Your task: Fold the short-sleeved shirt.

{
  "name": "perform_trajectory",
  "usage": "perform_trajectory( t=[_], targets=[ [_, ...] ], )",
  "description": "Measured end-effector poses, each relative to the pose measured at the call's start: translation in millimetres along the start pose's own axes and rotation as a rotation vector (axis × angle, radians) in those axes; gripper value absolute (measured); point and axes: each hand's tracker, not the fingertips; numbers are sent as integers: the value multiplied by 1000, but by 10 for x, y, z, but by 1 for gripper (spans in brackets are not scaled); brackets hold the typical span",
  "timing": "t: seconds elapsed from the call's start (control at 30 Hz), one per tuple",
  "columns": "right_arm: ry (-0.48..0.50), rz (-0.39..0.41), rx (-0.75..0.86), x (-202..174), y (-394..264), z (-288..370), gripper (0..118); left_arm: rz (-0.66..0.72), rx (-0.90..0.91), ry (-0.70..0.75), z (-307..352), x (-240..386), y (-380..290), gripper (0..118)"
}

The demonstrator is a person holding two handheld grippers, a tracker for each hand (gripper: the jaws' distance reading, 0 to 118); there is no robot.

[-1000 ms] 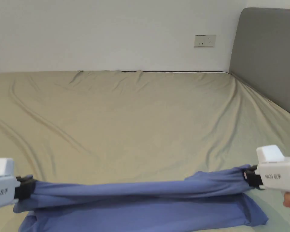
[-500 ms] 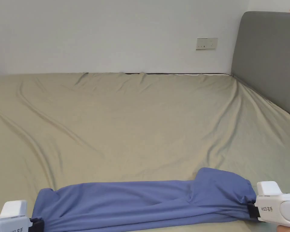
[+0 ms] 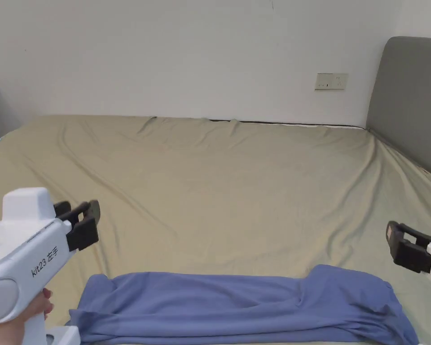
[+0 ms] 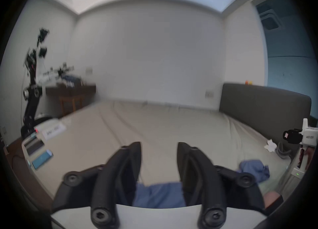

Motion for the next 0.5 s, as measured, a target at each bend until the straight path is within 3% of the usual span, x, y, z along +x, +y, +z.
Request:
perform_trajectory(
  t=[0.03,0.07,0.1,0.13,0.23,0.27,0.3,0.37,0.5],
  targets=[
    [2,58,70,-116,69,94,15,-26,47,9,66,84,16,0],
    [0,131,141,-210,100,154,4,-46,75,24,106,155,9,0],
    [-37,156,180,-287,83,201,4,-53,94,27,144,211,-38,0],
    [-37,131,172,-332,17,215,1,-48,112,5,151,229,-123,0],
    [50,76,38,-393,-181,150,0,-66,40,-70,89,260,-306,0],
    [19,109,29,-422,-230,144,0,-64,4,-80,48,263,-359,0],
    [13,199,97,-408,-220,130,0,-54,-15,-78,18,240,-414,0],
    [61,130,-3,-391,-298,67,0,-26,-55,-70,-38,177,-457,0],
    [78,129,-12,-387,-325,60,0,39,-141,-111,-172,5,-389,0]
  ],
)
